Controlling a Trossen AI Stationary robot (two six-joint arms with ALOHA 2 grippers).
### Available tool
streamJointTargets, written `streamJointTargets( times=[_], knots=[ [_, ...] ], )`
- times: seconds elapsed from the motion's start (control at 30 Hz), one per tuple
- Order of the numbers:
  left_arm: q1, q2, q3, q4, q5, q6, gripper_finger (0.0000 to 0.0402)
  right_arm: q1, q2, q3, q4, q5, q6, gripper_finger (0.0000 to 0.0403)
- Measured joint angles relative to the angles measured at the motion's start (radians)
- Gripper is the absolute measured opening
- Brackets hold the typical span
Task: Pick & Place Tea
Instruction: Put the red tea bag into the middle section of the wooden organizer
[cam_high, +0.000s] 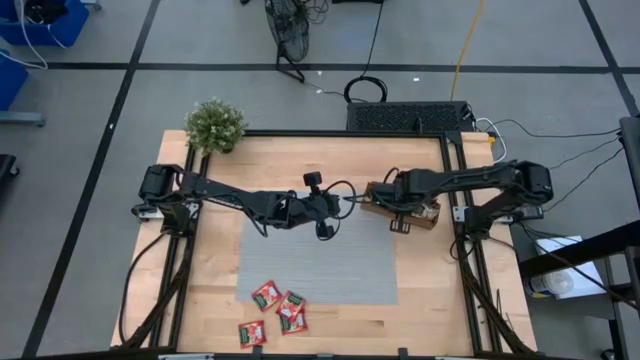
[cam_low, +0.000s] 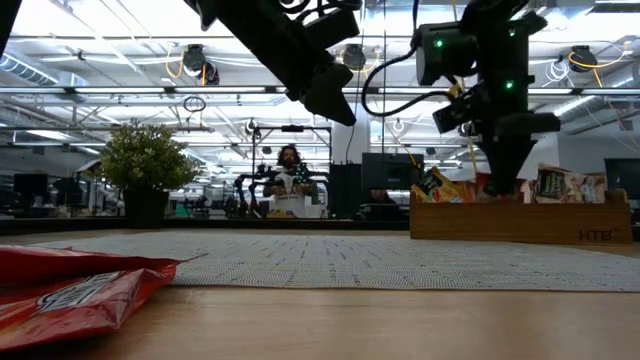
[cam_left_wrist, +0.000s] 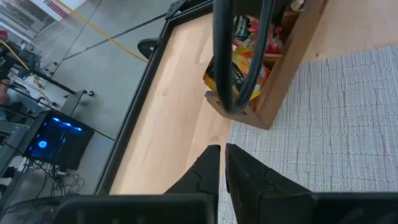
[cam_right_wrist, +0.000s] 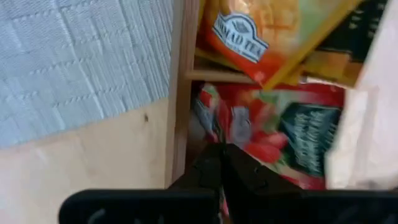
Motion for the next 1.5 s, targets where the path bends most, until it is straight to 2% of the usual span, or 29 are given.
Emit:
streamJointTargets(
  times=[0.33, 0.53, 0.7, 0.83, 1.0, 1.13, 1.27, 1.37, 1.5],
  knots=[
    [-0.002, 0.000, 0.000, -0.006, 0.002, -0.002, 0.0004, -0.005, -0.009, -0.017, 0.038, 0.077, 0.029, 0.0011],
    [-0.002, 0.000, 0.000, -0.006, 0.002, -0.002, 0.0030, -0.005, -0.007, -0.017, 0.037, 0.082, 0.040, 0.0072],
    [-0.002, 0.000, 0.000, -0.006, 0.002, -0.004, 0.0048, -0.005, -0.007, -0.017, 0.040, 0.130, 0.058, 0.0126],
    [-0.002, 0.000, 0.000, -0.006, 0.002, -0.006, 0.0051, -0.005, -0.007, -0.017, 0.039, 0.173, 0.060, 0.0153],
    [-0.002, 0.000, 0.000, -0.006, 0.002, -0.008, 0.0051, -0.005, -0.018, -0.017, 0.038, 0.210, 0.061, 0.0161],
    [-0.002, 0.000, 0.000, -0.006, 0.002, -0.018, 0.0051, -0.005, -0.030, -0.017, 0.041, 0.213, 0.061, 0.0155],
    [-0.002, 0.000, 0.000, -0.010, 0.002, -0.019, 0.0051, -0.004, -0.040, -0.016, 0.029, 0.265, 0.053, 0.0150],
    [-0.002, 0.000, 0.000, -0.082, 0.001, -0.018, 0.0051, -0.004, -0.068, -0.016, 0.016, 0.306, 0.040, 0.0149],
    [-0.035, -0.013, -0.002, -0.382, 0.003, 0.031, 0.0051, -0.004, -0.137, -0.015, 0.031, 0.310, 0.051, 0.0150]
  ],
)
